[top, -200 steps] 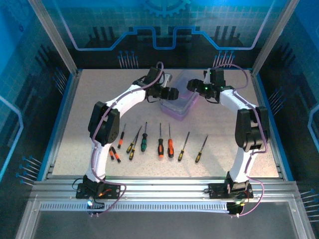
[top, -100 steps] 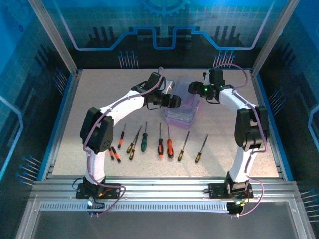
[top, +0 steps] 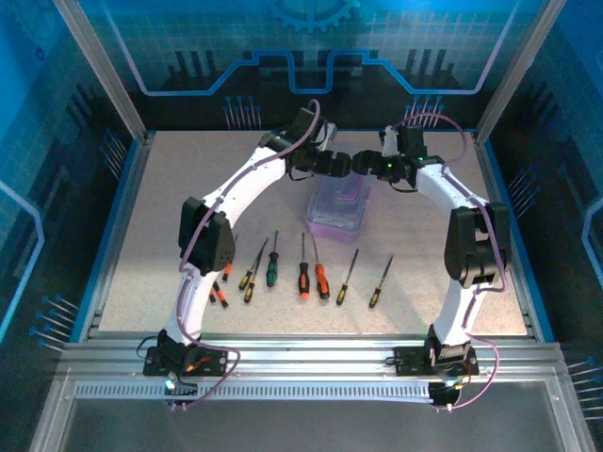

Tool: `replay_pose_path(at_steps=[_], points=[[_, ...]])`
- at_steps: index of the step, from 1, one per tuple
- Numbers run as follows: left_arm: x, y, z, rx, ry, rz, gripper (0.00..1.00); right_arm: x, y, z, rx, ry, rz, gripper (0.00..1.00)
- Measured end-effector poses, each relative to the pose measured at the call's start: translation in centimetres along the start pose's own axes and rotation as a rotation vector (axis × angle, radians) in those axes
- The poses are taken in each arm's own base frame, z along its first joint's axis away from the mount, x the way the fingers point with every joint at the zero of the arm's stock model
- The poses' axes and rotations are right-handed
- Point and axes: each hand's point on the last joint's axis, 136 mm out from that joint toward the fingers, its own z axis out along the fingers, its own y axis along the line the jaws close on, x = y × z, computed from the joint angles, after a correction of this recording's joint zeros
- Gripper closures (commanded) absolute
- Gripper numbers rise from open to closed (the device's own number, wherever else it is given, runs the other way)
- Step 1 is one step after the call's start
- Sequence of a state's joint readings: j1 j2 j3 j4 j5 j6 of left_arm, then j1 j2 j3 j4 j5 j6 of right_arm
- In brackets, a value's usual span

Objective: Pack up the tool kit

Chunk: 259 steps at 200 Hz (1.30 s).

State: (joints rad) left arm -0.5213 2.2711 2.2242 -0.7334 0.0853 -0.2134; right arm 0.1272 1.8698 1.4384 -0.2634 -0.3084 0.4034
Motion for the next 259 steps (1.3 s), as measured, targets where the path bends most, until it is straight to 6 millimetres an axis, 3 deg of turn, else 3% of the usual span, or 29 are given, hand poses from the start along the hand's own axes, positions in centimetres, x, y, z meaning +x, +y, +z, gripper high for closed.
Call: replay_pose_path(at_steps=[39, 93, 114, 146, 189, 259], points=[[2.5, 2.0, 2.5, -0.106, 0.097, -0.005, 0.01, 1.5, -1.7, -3.4, 0.001, -0.037, 0.067, 0.18], [2.7, 0.6, 2.7, -0.092, 0.101, 0.013, 0.01, 5.6, -3.5, -2.5, -0.012, 0.032, 0.141, 0.18], [3.3, 0.0, 3.1, -0.082, 0.116, 0.020, 0.03, 5.3, -3.5, -2.5, -0.029, 0.017, 0.150, 0.18], [4.0, 0.8, 3.7, -0.119, 0.135, 0.002, 0.11, 5.3, -3.5, -2.5, -0.082, -0.003, 0.180, 0.14], [3.6, 1.1, 3.8, -0.126, 0.117, -0.028, 0.32, 5.9, -3.2, -1.9, -0.184, -0.006, 0.224, 0.13], [2.1, 3.0, 3.7, -0.009, 0.072, -0.086, 0.38, 5.1, -1.7, -0.3, -0.397, -0.028, 0.295, 0.12]])
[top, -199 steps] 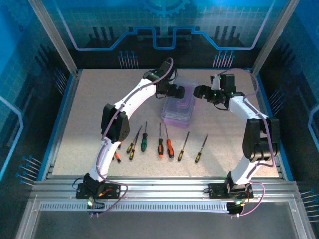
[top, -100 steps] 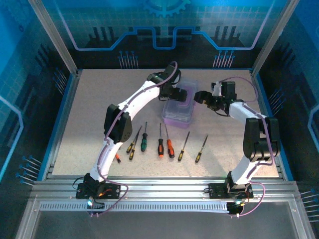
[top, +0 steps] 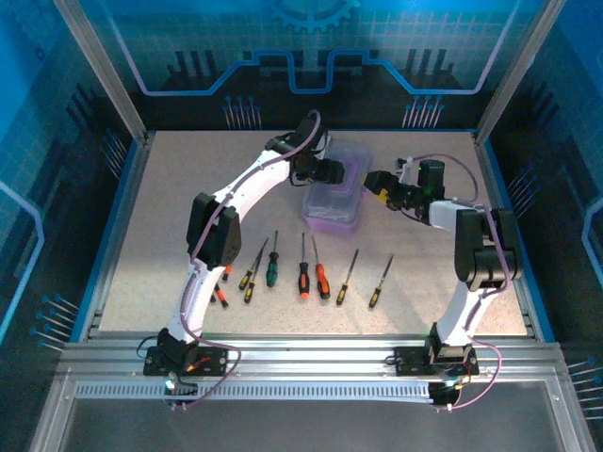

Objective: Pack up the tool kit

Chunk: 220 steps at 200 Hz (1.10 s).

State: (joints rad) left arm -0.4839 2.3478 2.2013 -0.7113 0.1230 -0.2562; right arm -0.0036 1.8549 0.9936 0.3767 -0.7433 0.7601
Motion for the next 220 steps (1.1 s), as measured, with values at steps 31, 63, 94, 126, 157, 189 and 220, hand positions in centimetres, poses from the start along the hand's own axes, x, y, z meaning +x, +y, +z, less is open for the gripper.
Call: replay_pose_path(at_steps=[31, 63, 94, 126, 157, 189, 220], points=[[-0.3, 0.7, -0.2, 0.049, -0.010, -0.019, 0.40, -0.3, 0.3, 0.3, -0.048, -0.002, 0.021, 0.13], [-0.4, 0.8, -0.3, 0.060, -0.015, -0.021, 0.42, -0.3, 0.1, 0.9, -0.089, 0.004, 0.053, 0.15], [-0.4, 0.8, -0.2, 0.063, -0.013, -0.022, 0.42, -0.1, 0.0, 1.1, -0.112, 0.007, 0.075, 0.15], [-0.4, 0.8, -0.2, 0.066, -0.016, -0.021, 0.44, -0.2, 0.2, 1.3, -0.144, 0.007, 0.083, 0.18], [-0.3, 0.7, -0.2, 0.073, -0.020, -0.020, 0.44, 0.1, -0.4, 1.7, -0.147, 0.014, 0.119, 0.18], [-0.3, 0.7, -0.2, 0.079, -0.028, -0.018, 0.44, 0.0, -0.2, 1.8, -0.172, 0.016, 0.134, 0.19], [-0.3, 0.8, -0.3, 0.085, -0.029, -0.022, 0.45, 0.0, -0.1, 2.1, -0.212, 0.015, 0.158, 0.22]])
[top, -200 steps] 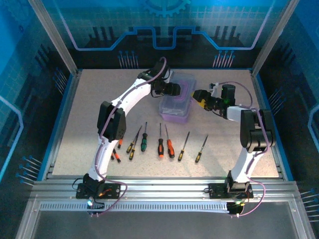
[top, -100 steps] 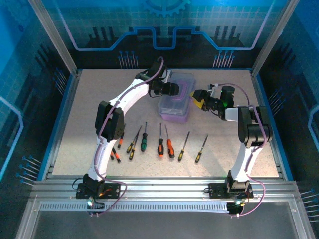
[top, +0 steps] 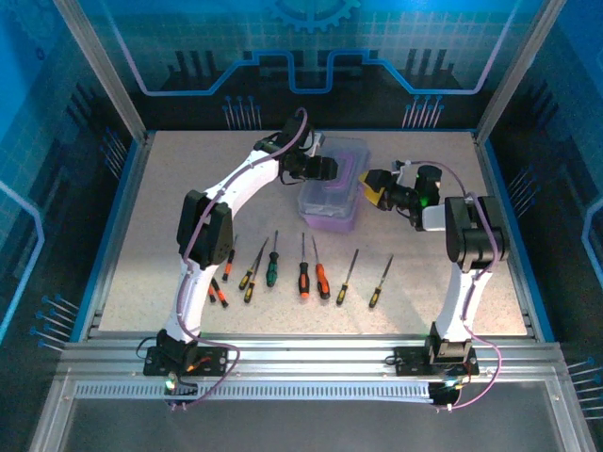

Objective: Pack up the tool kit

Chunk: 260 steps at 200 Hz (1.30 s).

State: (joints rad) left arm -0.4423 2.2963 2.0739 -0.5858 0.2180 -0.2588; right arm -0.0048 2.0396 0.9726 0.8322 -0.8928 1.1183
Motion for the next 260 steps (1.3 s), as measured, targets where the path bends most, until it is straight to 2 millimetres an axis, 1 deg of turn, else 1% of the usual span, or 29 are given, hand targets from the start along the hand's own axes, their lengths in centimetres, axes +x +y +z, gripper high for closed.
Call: replay_pose_path(at_steps=[45, 60, 141, 152, 161, 217, 260], points=[[0.0, 0.1, 0.0, -0.001, -0.001, -0.003, 0.46, 0.0, 0.1, 0.2, -0.027, -0.006, 0.017, 0.23], [0.0, 0.1, 0.0, -0.008, -0.001, -0.005, 0.45, -0.1, 0.1, 0.3, -0.041, -0.010, 0.029, 0.25], [0.3, 0.5, -0.2, -0.078, 0.003, -0.003, 0.49, -0.4, 0.1, 0.4, -0.069, -0.025, 0.133, 0.28], [0.3, 0.5, -0.2, -0.083, 0.004, -0.007, 0.49, -0.5, 0.0, 0.5, -0.078, -0.030, 0.148, 0.30], [0.3, 0.5, -0.2, -0.087, 0.002, -0.009, 0.49, -0.6, -0.1, 0.5, -0.081, -0.031, 0.162, 0.30], [0.2, 0.5, -0.2, -0.091, -0.001, -0.021, 0.51, -1.1, 0.1, -0.1, -0.103, -0.050, 0.202, 0.30], [0.2, 0.1, 0.2, -0.084, -0.005, -0.015, 0.53, -1.2, -0.3, -0.8, -0.106, -0.067, 0.218, 0.30]])
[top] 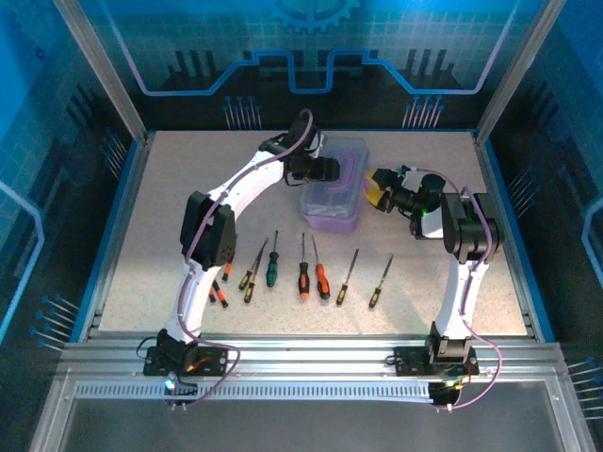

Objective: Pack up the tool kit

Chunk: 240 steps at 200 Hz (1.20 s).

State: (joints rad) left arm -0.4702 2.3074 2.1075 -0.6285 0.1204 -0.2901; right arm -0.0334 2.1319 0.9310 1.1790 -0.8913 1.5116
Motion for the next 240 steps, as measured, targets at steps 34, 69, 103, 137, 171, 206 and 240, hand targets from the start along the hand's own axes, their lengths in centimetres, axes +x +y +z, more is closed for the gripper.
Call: replay_pose_path(at_steps=[34, 69, 103, 137, 171, 206, 240], points=[[0.0, -0.2, 0.1, -0.007, -0.003, 0.006, 0.54, -0.2, -0.3, -0.8, 0.001, -0.011, 0.004, 0.31], [-0.4, 0.5, 0.2, -0.064, -0.027, 0.014, 0.54, -1.7, 3.8, -2.4, -0.077, -0.059, -0.119, 0.31], [-0.7, 0.7, 0.3, -0.079, -0.037, 0.014, 0.56, -2.0, 6.1, -3.2, -0.078, -0.080, -0.212, 0.27], [-0.8, 0.7, 0.3, -0.066, -0.034, 0.011, 0.58, -1.5, 4.5, -2.9, 0.004, -0.059, -0.228, 0.23], [-1.2, 1.4, 0.1, -0.019, -0.036, -0.006, 0.58, -0.7, 3.1, -1.4, 0.027, -0.009, -0.212, 0.22], [-1.3, 1.6, 0.0, 0.006, -0.032, -0.012, 0.59, 0.6, 1.8, 0.8, 0.017, 0.057, -0.184, 0.23], [-1.4, 1.8, 0.0, 0.010, -0.032, 0.000, 0.59, 1.0, 1.1, 1.5, 0.021, 0.074, -0.160, 0.22]])
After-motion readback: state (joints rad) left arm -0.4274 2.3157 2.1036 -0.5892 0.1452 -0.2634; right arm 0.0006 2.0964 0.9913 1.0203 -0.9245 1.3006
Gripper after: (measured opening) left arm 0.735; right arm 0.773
